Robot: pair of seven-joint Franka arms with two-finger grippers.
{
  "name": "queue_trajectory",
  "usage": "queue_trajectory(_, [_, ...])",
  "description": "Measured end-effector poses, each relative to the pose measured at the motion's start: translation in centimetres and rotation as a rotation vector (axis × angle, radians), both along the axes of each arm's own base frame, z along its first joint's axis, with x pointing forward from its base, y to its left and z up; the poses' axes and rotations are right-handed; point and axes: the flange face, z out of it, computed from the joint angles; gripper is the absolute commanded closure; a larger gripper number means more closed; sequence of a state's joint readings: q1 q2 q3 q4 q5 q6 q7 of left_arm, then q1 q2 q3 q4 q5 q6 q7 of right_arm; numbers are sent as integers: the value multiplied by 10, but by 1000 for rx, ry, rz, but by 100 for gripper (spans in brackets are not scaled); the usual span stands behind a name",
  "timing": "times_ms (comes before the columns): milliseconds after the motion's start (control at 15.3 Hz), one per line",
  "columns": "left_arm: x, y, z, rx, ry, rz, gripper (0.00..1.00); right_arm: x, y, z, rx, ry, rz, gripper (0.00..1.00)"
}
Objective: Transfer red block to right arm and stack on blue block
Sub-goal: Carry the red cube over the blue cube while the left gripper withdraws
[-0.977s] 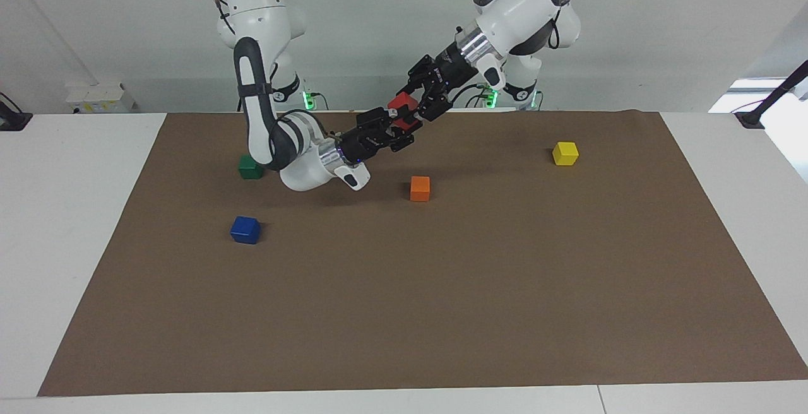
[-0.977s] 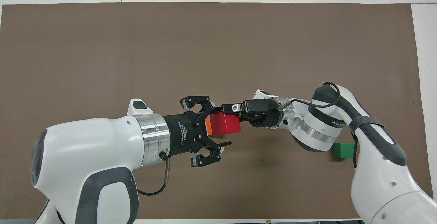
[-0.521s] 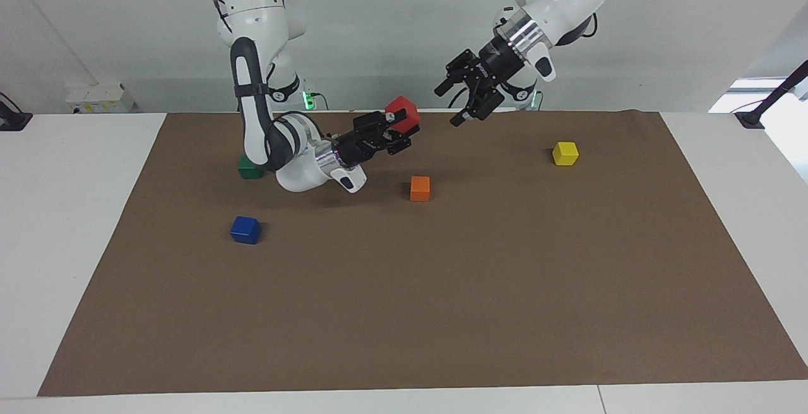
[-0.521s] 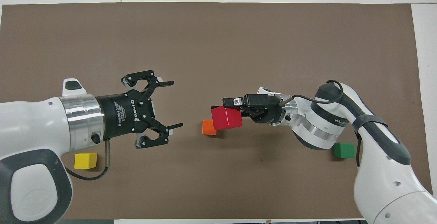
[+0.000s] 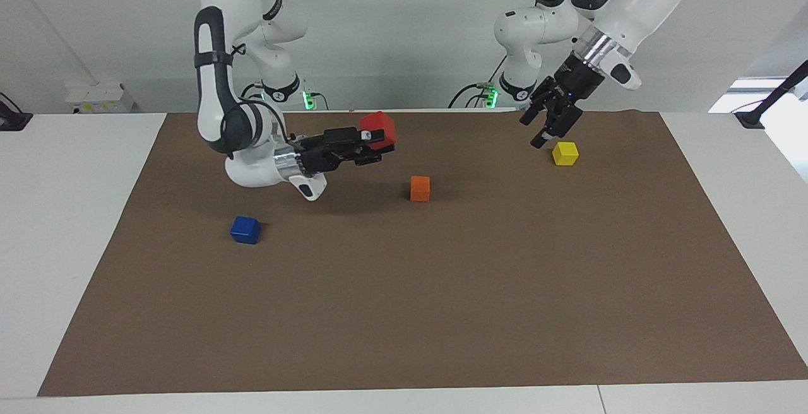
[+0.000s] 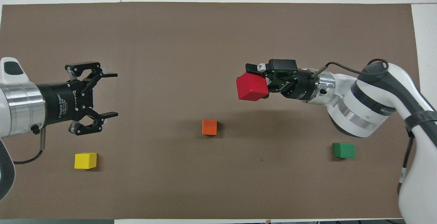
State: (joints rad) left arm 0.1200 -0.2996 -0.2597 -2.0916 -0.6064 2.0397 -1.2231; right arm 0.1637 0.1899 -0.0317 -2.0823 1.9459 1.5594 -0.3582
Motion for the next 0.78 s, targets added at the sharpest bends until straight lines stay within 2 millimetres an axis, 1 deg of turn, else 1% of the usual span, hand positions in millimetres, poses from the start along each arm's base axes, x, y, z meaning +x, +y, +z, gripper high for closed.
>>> queue_trajectory(195, [3, 24, 8, 133, -43, -133, 0, 9, -50, 43, -201, 48, 12, 100])
queue_trajectory(391, [9, 34, 19, 297, -64, -263, 0, 16, -89, 80, -423, 83, 18, 100])
queue_trajectory(456, [11, 36, 22, 351, -69, -318, 0, 18, -101, 88, -496, 89, 20, 100])
queue_trajectory(586, [15, 40, 29, 435, -64, -453, 0, 23, -126, 98, -662, 92, 31, 100])
queue_trajectory(782, [21, 50, 50, 527, -48, -695, 0, 27, -152, 107, -912, 84, 55, 100])
